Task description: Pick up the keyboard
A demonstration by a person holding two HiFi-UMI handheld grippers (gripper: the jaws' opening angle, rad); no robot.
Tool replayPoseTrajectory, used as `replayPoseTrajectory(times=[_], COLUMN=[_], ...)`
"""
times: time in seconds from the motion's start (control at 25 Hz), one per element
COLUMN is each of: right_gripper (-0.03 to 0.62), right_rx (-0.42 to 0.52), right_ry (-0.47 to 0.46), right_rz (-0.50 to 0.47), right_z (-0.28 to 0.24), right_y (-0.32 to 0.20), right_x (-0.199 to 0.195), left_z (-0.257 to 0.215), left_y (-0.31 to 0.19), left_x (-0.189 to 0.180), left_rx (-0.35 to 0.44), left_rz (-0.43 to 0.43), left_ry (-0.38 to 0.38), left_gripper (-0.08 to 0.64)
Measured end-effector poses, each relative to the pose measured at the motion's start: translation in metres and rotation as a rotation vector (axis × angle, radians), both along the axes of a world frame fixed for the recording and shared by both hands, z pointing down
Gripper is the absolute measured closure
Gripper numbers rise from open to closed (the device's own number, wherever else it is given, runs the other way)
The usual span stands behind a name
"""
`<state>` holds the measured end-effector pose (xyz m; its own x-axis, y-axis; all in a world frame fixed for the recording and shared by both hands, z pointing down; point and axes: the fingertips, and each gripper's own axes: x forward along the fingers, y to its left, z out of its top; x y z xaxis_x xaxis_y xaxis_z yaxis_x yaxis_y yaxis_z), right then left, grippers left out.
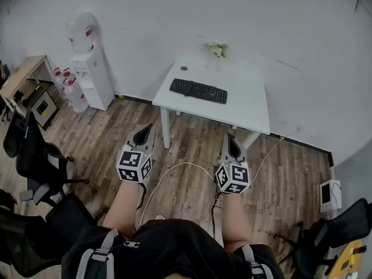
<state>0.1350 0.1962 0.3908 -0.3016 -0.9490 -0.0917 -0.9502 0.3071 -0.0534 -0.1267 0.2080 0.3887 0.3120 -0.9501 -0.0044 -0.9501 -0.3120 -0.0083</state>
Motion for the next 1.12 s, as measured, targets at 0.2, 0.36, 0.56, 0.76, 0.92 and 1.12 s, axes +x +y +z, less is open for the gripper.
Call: replayPoseTrajectory(times=[0.2,0.36,0.56,0.76,0.92,1.12], right_gripper=[0.589,0.589,0.589,0.589,0.589,0.589], right_rx=[0.0,-0.005,-0.004,-0.01,-0.021,-0.014], right_ry=[0.006,0.0,-0.016,-0.008,-0.005,0.006], right_rz=[-0.002,0.017,0.039,0.049,0.056,0.078], right_z=[0.001,0.004,0.003,0.005,0.01,0.012], right_y=[0.001,0.001,0.002,0.002,-0.003,-0.005], right_x=[-0.007,-0.01,-0.011,-0.021,-0.034,-0.057], left_z=[-0.003,-0.001,-0.001,0.003,0.007,0.011], left_y=[0.0,-0.002,-0.003,-0.006,-0.011,-0.019], left_x=[0.0,0.001,0.0,-0.009,-0.026,-0.049], left_rx=[0.006,0.001,0.001,-0.004,-0.001,-0.003], left_rz=[0.008,0.022,0.039,0.053,0.057,0.08], left_ry=[-0.01,-0.027,-0.026,-0.027,-0.023,-0.019], left_gripper=[0.551,0.551,0.551,0.551,0.551,0.551])
